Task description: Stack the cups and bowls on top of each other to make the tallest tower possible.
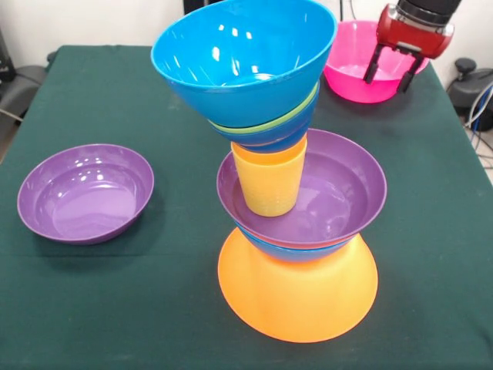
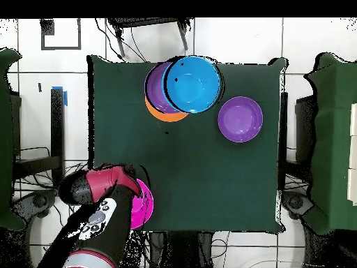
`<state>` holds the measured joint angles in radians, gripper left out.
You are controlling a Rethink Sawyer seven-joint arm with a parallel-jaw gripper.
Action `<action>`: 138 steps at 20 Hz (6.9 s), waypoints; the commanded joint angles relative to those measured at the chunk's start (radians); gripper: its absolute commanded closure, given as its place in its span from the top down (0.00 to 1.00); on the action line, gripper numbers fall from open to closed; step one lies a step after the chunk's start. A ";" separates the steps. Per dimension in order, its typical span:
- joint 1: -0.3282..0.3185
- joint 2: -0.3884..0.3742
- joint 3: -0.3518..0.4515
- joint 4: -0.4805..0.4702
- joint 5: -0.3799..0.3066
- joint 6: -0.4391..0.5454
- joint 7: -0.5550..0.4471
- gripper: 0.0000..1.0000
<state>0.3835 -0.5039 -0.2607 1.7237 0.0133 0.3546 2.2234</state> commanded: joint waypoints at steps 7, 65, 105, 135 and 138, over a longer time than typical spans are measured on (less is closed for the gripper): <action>0.038 0.101 0.077 0.041 0.111 -0.084 0.231 1.00; 0.222 0.091 -0.124 0.006 0.234 0.121 0.280 1.00; 0.234 0.155 -0.067 0.048 0.345 0.077 0.229 1.00; 0.257 0.110 -0.020 0.122 0.425 0.104 0.277 1.00; 0.251 0.137 0.004 0.123 0.445 0.054 0.278 1.00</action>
<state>0.6450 -0.4455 -0.4097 1.7859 0.4035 0.4547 2.2608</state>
